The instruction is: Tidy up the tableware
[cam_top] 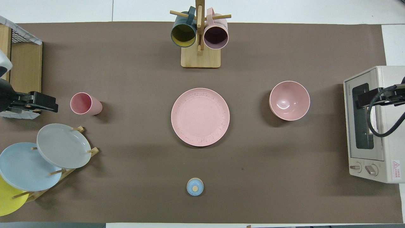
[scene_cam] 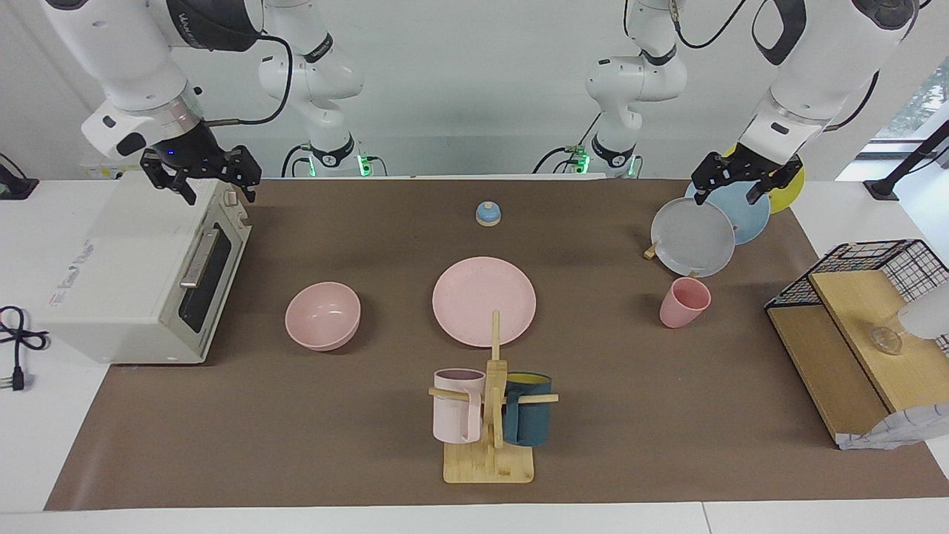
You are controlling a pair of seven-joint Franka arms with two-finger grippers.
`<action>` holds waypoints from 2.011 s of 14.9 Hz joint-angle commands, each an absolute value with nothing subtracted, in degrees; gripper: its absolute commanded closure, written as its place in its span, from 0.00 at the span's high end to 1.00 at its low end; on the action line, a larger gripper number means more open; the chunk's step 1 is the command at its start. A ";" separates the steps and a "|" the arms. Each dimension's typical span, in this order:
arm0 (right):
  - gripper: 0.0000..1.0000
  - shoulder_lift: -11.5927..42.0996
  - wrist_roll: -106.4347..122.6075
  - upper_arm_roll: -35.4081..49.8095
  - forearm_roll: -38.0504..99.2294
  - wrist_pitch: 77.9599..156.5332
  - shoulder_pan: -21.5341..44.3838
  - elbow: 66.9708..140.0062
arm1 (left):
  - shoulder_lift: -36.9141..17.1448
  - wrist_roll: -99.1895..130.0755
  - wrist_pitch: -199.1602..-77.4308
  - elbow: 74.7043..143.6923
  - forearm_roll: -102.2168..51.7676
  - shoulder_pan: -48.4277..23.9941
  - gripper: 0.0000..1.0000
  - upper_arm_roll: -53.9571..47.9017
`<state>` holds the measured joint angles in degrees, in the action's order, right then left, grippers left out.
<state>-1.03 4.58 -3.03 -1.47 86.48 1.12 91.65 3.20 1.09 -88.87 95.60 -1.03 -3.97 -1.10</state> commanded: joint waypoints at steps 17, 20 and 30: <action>1.00 5.51 -6.67 -1.67 -0.09 99.46 14.05 93.16 | 4.48 1.58 -88.59 96.68 0.09 -3.69 1.00 -1.32; 1.00 10.80 -12.03 -1.67 -0.09 107.38 16.78 94.82 | 4.48 1.58 -88.59 96.68 0.09 -3.69 1.00 -1.32; 0.85 11.42 -11.69 -1.67 -0.17 127.53 17.23 114.61 | 4.57 1.76 -87.98 96.85 0.09 -3.69 1.00 -1.32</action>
